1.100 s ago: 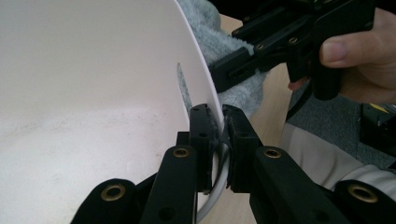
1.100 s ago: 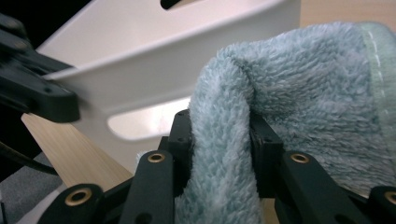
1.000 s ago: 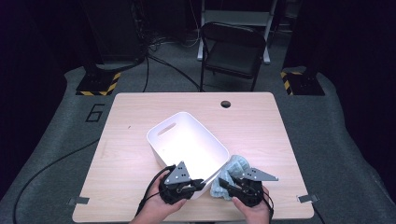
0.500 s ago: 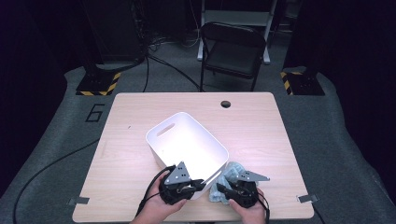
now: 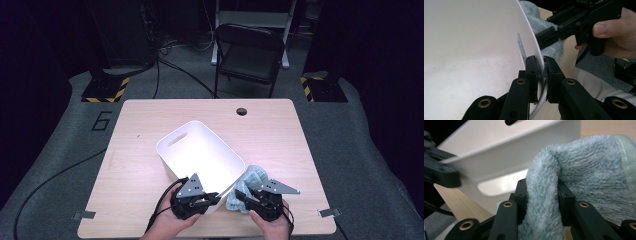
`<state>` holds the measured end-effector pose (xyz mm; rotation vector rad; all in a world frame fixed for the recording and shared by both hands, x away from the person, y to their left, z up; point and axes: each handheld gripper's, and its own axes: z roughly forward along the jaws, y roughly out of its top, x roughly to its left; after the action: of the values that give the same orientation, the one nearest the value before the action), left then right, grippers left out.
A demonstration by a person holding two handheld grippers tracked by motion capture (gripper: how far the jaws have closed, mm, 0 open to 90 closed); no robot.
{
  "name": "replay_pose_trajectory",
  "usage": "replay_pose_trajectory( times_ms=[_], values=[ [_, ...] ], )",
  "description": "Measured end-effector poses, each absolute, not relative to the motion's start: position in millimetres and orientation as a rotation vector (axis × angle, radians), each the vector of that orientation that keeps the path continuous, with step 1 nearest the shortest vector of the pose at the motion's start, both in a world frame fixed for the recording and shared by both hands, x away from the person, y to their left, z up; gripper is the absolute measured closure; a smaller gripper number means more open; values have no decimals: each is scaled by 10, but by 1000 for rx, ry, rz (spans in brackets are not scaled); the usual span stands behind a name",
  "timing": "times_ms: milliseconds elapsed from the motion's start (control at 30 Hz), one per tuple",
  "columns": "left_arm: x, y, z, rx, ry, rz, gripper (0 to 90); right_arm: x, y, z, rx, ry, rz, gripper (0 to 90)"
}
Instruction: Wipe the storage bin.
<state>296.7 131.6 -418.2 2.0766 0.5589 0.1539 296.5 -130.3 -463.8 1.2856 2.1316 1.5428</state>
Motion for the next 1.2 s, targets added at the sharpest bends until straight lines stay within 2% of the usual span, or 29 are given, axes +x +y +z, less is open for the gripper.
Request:
replay_pose_trajectory(
  times_ms=[233, 400, 1000, 1200],
  values=[
    [2962, 1312, -4185, 2074, 559, 155, 823, 2840, -1242, -4390, 1200, 2102, 1607, 671],
    [2965, 1310, -4186, 2076, 556, 153, 821, 2811, -1205, -4356, 1161, 2113, 1596, 673],
    [2966, 1306, -4198, 2060, 569, 145, 815, 2935, -1245, -4629, 1243, 2186, 1547, 695],
    [2964, 1303, -4200, 2059, 568, 142, 814, 2973, -1178, -4883, 1307, 2274, 1414, 696]
  ],
)
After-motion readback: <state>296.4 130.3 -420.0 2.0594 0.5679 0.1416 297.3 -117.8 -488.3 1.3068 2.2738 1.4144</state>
